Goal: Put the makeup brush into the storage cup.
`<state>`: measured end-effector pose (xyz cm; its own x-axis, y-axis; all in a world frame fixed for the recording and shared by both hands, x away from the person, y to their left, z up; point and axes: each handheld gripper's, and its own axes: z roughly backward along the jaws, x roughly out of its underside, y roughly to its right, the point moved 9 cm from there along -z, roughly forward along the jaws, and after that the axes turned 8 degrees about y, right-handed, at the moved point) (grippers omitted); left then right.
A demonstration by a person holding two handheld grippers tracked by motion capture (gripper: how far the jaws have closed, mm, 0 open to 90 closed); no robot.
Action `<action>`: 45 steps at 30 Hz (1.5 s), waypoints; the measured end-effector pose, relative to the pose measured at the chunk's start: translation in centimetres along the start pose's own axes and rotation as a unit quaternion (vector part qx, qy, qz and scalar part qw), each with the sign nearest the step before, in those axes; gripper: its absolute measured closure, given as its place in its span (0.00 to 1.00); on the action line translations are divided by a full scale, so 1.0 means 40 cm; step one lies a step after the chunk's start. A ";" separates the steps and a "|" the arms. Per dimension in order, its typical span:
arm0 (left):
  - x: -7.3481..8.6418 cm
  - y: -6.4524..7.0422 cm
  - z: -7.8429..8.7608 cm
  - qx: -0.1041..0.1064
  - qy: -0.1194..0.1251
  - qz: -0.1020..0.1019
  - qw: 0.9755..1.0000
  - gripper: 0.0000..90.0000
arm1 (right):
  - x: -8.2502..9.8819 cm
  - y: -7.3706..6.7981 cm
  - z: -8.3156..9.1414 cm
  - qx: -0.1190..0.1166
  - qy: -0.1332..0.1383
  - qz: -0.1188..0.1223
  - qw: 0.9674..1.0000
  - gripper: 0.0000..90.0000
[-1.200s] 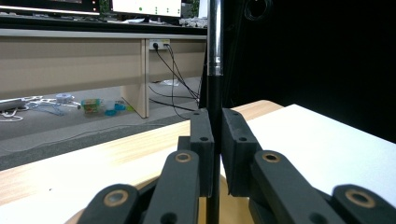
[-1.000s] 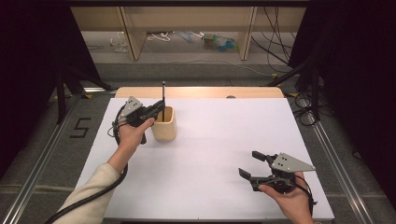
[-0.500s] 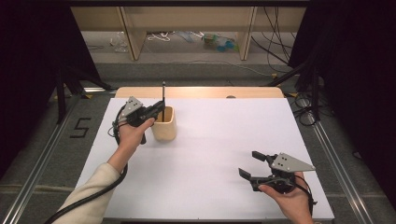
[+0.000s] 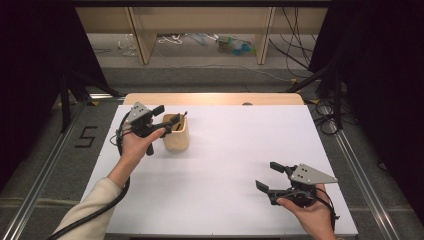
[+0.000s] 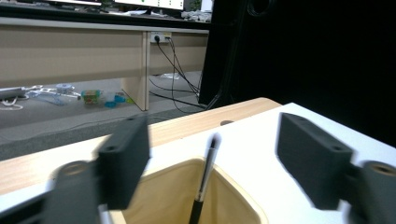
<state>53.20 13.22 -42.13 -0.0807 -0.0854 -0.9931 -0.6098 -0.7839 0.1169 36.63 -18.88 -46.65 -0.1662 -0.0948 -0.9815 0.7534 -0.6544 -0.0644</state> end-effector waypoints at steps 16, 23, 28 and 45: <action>-0.015 0.051 0.097 0.034 -0.010 -0.038 0.999 0.06 | 0.001 0.000 0.002 0.001 -0.004 -0.001 1.000 0.23; -0.012 0.084 0.144 0.058 -0.010 -0.044 0.997 0.00 | -0.001 0.004 0.001 0.002 0.000 0.009 1.000 0.23; -0.004 0.098 0.176 0.072 -0.009 -0.041 0.997 0.00 | -0.001 0.003 0.003 0.005 -0.005 0.008 1.000 0.22; 0.030 0.159 0.249 0.100 -0.004 -0.044 0.994 0.00 | 0.001 0.002 0.003 0.005 -0.008 0.004 1.000 0.22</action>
<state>41.37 14.26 -42.47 -0.0266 -0.0162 -0.9995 -0.7588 -0.6506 0.0307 36.61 -19.02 -46.67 -0.1699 -0.1113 -0.9792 0.7484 -0.6610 -0.0547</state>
